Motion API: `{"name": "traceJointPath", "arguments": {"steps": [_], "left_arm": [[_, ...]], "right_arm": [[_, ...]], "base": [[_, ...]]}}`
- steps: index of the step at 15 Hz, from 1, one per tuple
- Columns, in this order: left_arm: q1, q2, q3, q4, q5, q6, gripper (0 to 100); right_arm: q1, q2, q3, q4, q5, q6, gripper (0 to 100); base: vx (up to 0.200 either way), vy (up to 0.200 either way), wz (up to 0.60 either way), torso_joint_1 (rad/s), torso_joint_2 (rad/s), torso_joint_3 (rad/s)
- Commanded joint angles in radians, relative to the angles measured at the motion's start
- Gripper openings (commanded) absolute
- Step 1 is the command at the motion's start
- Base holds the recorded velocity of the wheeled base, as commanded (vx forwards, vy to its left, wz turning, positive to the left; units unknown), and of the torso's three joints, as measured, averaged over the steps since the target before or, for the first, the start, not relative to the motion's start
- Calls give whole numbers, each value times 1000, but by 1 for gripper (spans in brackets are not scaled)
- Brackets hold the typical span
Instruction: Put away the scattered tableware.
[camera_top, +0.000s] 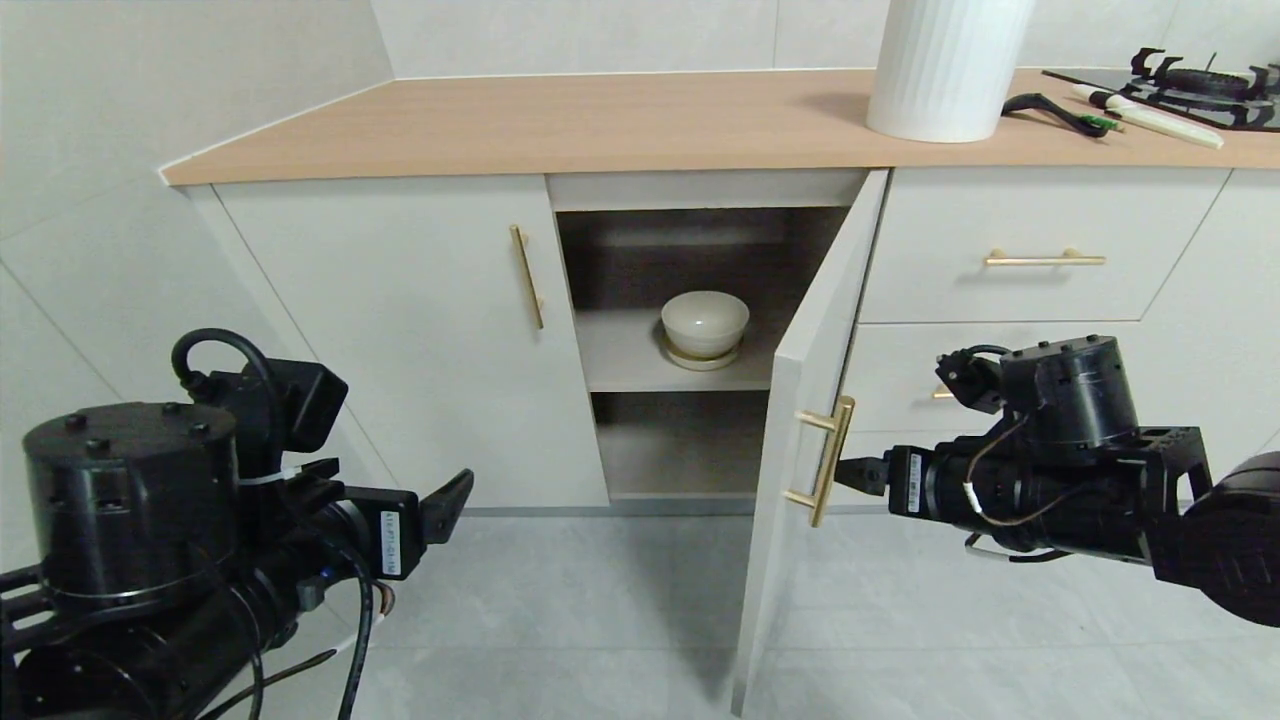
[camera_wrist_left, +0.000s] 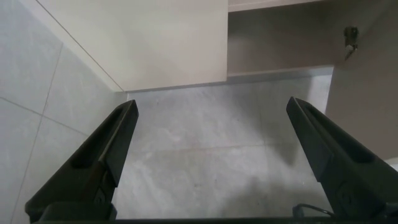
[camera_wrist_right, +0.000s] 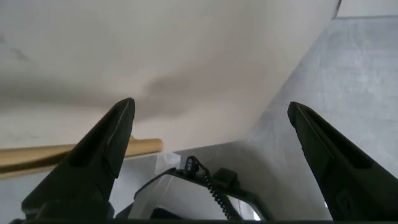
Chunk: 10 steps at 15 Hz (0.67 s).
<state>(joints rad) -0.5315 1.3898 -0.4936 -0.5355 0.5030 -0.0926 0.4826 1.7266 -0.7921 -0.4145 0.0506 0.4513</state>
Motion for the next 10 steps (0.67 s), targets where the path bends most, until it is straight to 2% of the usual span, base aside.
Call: {"name": "traceJointPath", "arguments": {"steps": [1, 4, 10], "left_arm": [[-7, 3, 9, 0, 0, -1, 100], [-8, 3, 18, 3, -3, -1, 100], [-8, 5, 20, 9, -3, -1, 100]], "right_arm": [[4, 18, 1, -1, 0, 10, 100], [19, 39, -1, -3, 0, 12, 100], [60, 111, -2, -175, -2, 138, 100]], "base": [[0, 0, 0, 0, 0, 0], [0, 0, 0, 0, 0, 0], [200, 0, 0, 2, 5, 1]]}}
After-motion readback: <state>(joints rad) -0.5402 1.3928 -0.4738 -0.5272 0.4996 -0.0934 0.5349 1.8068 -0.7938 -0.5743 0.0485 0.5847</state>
